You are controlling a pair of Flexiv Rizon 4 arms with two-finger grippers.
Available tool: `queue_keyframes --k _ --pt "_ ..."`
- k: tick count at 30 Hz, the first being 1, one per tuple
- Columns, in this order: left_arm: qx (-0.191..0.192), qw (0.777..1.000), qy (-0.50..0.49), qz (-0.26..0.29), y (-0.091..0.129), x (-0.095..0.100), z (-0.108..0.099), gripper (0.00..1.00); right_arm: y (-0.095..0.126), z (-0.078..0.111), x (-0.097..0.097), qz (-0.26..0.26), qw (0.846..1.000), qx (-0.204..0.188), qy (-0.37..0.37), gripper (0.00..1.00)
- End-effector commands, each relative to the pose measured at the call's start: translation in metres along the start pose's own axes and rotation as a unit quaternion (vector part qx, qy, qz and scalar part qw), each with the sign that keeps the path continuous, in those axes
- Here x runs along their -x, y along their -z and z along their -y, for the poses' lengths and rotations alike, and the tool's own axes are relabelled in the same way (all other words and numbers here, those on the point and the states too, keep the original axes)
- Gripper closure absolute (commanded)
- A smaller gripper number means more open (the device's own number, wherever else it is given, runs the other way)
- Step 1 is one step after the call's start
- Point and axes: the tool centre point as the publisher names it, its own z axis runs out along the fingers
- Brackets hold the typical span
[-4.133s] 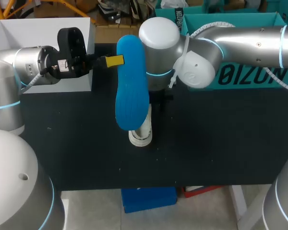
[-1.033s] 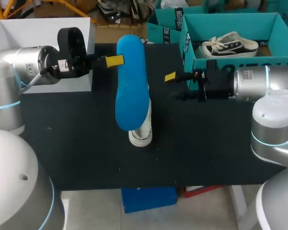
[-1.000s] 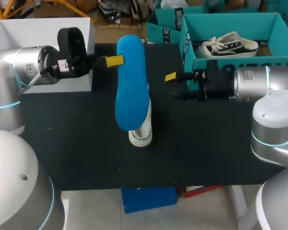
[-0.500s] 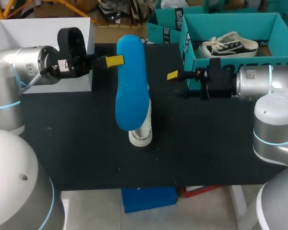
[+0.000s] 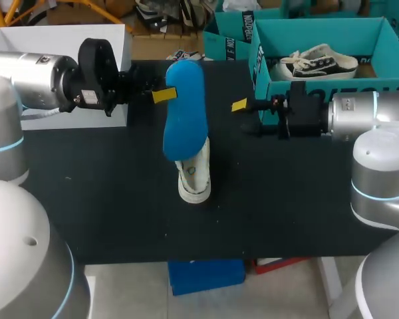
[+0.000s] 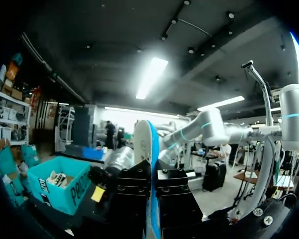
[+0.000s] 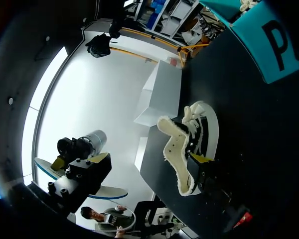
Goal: Take the shoe out of the shoebox, open the shoe tongue, remove and reinsert the insole, then place the shoe into the shoebox
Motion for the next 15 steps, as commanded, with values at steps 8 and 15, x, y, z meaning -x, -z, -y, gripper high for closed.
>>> queue_keyframes --k 8,15 --pt "0.107 0.896 -0.431 -0.004 0.001 0.014 -0.04 1.0 -0.002 0.0 0.0 0.001 1.0 0.001 0.0 0.0" --pt "0.139 0.834 -0.532 -0.05 -0.004 0.028 -0.072 1.0 -0.002 0.0 0.0 0.001 1.0 0.001 0.0 0.0"
